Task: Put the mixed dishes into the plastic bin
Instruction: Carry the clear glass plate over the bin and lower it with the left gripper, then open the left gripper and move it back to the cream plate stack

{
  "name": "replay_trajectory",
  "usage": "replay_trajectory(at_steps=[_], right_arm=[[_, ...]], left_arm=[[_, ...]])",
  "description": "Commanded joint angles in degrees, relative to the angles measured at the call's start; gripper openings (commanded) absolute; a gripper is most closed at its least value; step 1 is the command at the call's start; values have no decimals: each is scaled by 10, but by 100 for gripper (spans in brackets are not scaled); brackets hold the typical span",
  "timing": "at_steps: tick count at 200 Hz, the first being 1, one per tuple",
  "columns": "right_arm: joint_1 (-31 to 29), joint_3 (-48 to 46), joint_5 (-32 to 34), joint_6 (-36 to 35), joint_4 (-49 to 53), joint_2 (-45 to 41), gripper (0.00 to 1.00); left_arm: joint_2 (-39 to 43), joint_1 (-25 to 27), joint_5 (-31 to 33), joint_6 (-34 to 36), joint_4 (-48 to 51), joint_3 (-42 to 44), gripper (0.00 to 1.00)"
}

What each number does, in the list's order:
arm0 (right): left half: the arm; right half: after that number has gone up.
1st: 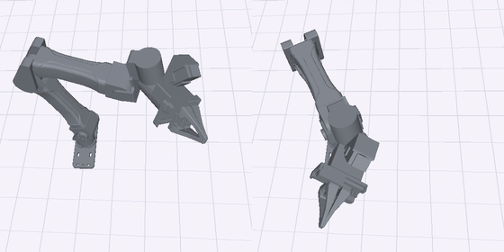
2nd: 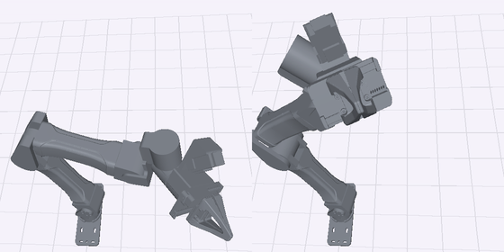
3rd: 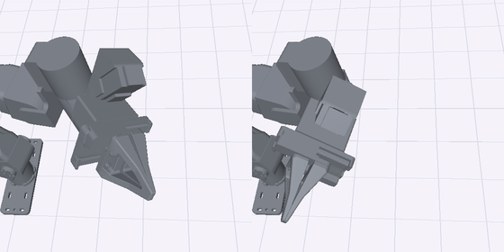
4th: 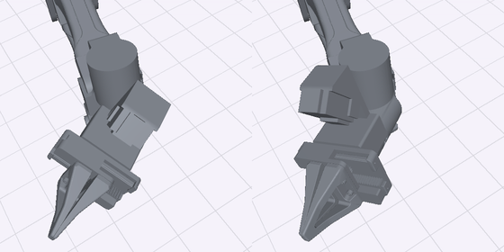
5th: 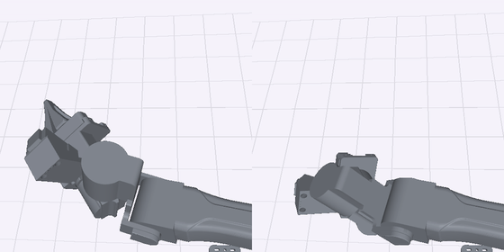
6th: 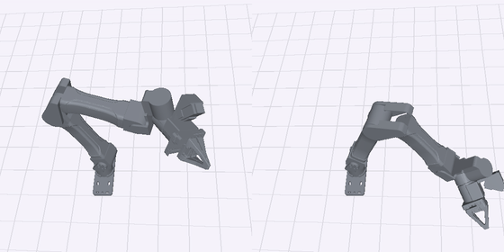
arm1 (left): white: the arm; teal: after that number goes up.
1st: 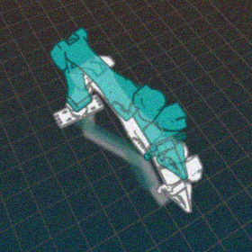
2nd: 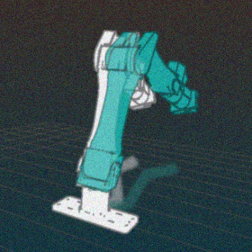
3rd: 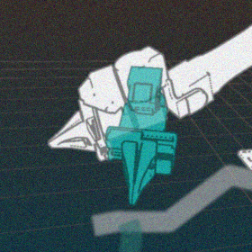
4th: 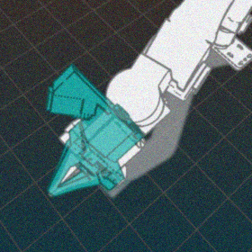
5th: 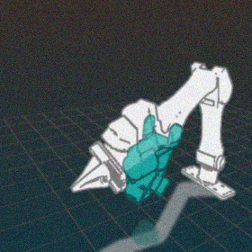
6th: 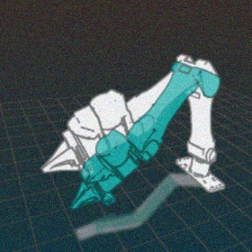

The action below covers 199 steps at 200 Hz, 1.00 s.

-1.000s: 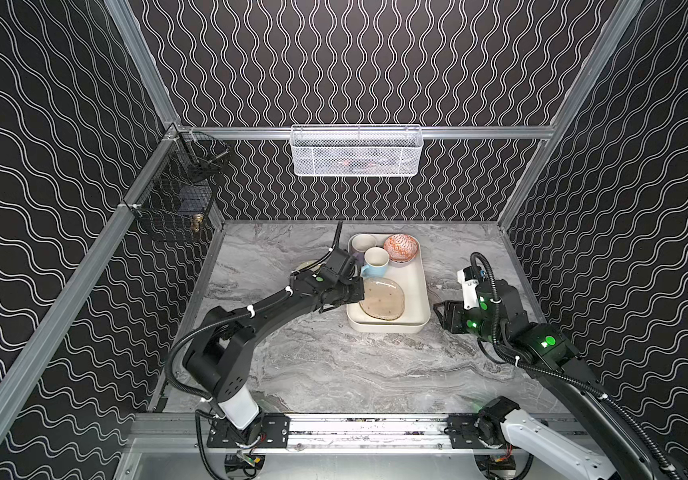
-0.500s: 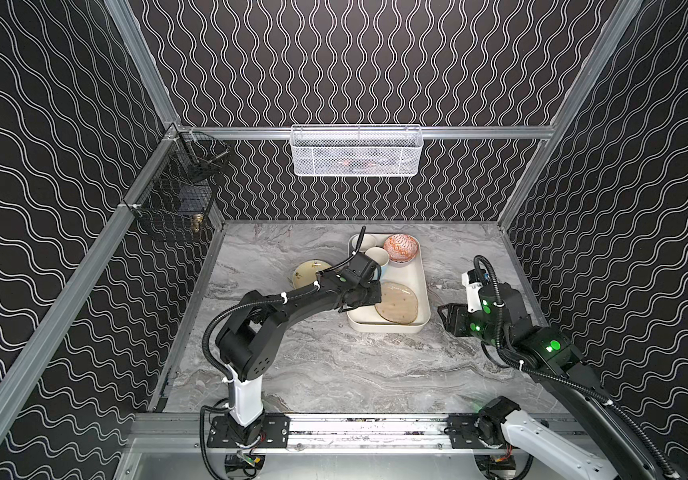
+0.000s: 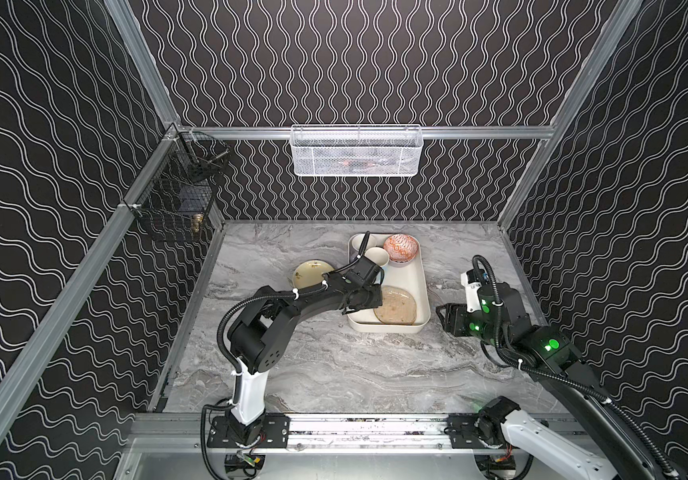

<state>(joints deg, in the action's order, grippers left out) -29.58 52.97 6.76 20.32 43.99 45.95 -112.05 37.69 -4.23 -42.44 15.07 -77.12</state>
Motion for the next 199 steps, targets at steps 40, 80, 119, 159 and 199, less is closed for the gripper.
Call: replay_trajectory(at_steps=[40,80,119,159,199], right_arm=[[0,13,4,-10,-18,16,99],[0,21,-23,-12,-51,62,100],[0,38,-66,-24,-99,110,99],[0,69,-124,-17,-151,178,93],[-1,79,-171,-4,-213,240,84]], left_arm=[[45,3,1,14,8,-4,54],[133,-7,58,39,46,16,68],[208,-97,70,35,57,81,70],[242,-208,94,29,49,148,75],[205,-262,115,17,21,168,79]])
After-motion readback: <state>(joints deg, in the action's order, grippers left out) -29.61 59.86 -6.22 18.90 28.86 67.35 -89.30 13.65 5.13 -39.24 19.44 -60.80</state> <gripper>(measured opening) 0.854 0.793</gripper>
